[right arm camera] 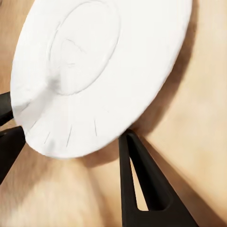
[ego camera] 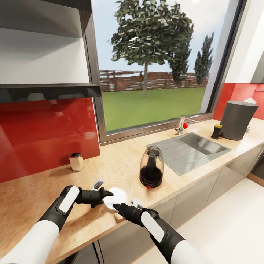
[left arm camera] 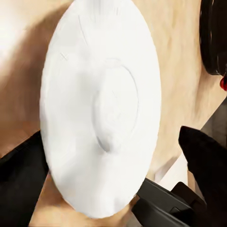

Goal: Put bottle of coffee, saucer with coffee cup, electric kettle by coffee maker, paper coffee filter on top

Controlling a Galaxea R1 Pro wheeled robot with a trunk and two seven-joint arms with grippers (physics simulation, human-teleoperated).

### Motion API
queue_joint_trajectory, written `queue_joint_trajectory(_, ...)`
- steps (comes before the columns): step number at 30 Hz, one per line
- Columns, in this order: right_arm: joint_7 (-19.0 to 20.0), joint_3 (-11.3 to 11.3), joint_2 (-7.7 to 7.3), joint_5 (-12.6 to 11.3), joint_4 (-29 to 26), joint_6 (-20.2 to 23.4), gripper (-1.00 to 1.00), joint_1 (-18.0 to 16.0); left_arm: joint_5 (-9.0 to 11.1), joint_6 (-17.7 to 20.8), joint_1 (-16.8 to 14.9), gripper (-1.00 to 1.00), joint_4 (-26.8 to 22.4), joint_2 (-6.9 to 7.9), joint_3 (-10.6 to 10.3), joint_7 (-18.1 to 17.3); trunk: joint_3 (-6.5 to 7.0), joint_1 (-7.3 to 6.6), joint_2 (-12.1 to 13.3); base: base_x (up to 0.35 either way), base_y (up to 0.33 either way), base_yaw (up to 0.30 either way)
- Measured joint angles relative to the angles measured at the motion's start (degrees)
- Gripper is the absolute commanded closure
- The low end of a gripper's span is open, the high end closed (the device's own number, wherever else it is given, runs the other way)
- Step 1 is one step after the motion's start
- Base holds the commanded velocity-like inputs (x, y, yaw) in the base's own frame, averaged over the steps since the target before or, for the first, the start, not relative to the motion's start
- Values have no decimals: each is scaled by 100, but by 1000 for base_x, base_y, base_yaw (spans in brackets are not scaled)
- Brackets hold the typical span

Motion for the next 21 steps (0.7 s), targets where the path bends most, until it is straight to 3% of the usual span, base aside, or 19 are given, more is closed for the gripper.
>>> queue_joint_trajectory(3,-1,-1,0,-5,0,1,-100,0,-36,-1,0,100,1,0,-4,-3,0,0,0,0,0,0)
queue_joint_trajectory(4,0,-1,0,-8,3,-3,-100,0,69,2,-1,100,-2,0,1,6,0,0,0,0,0,0)
queue_joint_trajectory(21,-2,-1,0,-4,0,1,-100,0,200,4,-1,100,0,28,-26,5,0,0,0,0,0,0)
